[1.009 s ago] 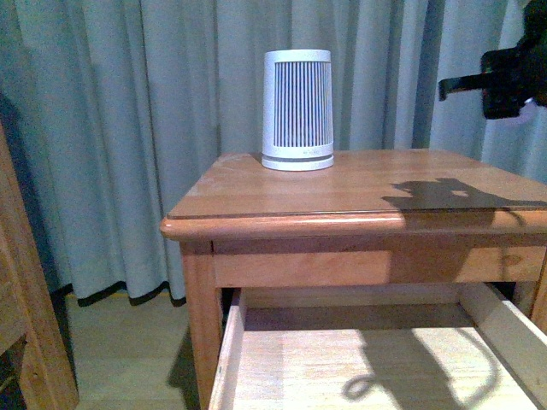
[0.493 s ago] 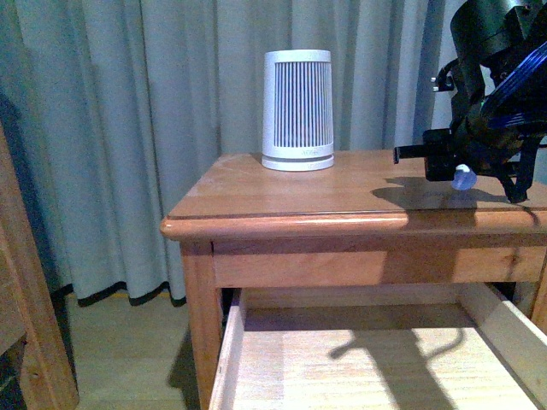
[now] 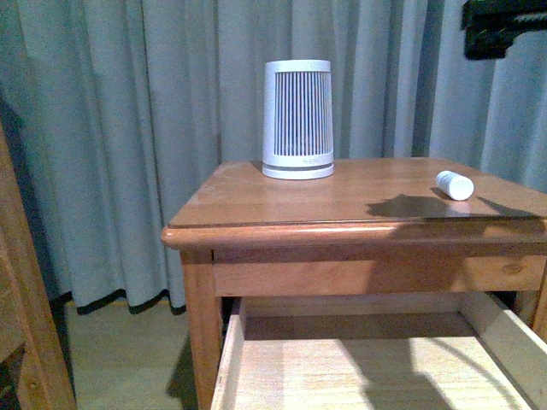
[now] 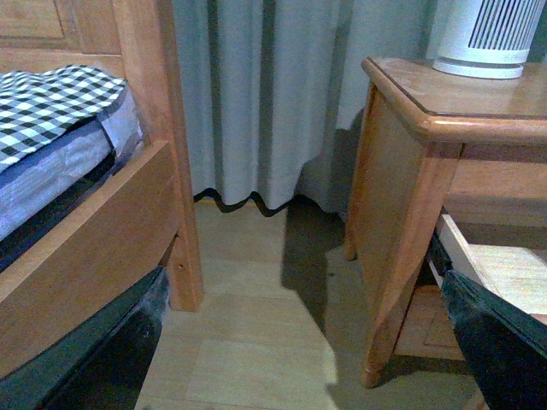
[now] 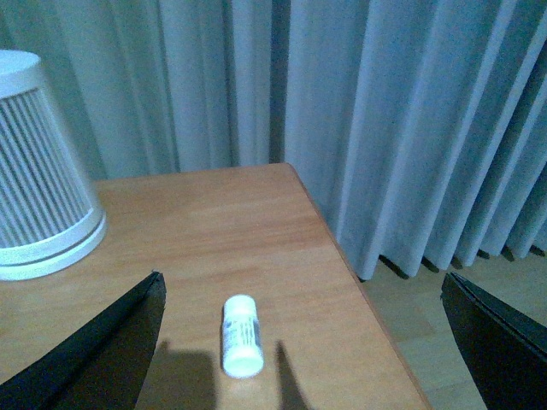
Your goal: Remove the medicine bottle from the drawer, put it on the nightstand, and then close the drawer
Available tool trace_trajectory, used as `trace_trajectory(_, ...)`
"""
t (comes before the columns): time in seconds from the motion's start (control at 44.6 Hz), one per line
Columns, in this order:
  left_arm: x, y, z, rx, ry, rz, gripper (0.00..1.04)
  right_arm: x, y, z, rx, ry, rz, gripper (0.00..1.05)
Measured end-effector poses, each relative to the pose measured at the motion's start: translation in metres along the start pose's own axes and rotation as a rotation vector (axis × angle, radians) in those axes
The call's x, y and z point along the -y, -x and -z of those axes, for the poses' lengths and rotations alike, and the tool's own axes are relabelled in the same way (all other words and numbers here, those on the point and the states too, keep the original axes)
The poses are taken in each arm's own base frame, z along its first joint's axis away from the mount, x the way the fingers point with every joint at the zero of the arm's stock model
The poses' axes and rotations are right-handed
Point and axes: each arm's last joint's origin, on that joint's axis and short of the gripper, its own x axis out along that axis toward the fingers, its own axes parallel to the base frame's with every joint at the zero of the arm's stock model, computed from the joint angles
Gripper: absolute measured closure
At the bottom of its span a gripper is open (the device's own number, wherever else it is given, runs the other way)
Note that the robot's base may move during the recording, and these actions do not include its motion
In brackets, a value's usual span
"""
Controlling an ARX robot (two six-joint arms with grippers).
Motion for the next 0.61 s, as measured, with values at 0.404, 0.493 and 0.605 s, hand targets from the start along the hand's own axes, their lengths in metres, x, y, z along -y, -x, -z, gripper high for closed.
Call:
trace_trajectory(0.404, 0.0, 0.0, 0.0, 0.0, 0.0, 0.0, 0.07, 0.06, 0.161, 0.134, -0.261, -0.065, -0.092, 0.07)
trace_trajectory(0.493, 0.0, 0.0, 0.0, 0.0, 0.0, 0.0, 0.07, 0.058, 0.181, 0.171, -0.349, -0.04, -0.118, 0.07)
trace_trajectory(0.605, 0.0, 0.0, 0.0, 0.0, 0.0, 0.0, 0.07, 0.054, 0.187, 0.209, -0.413, -0.046, -0.147, 0.07)
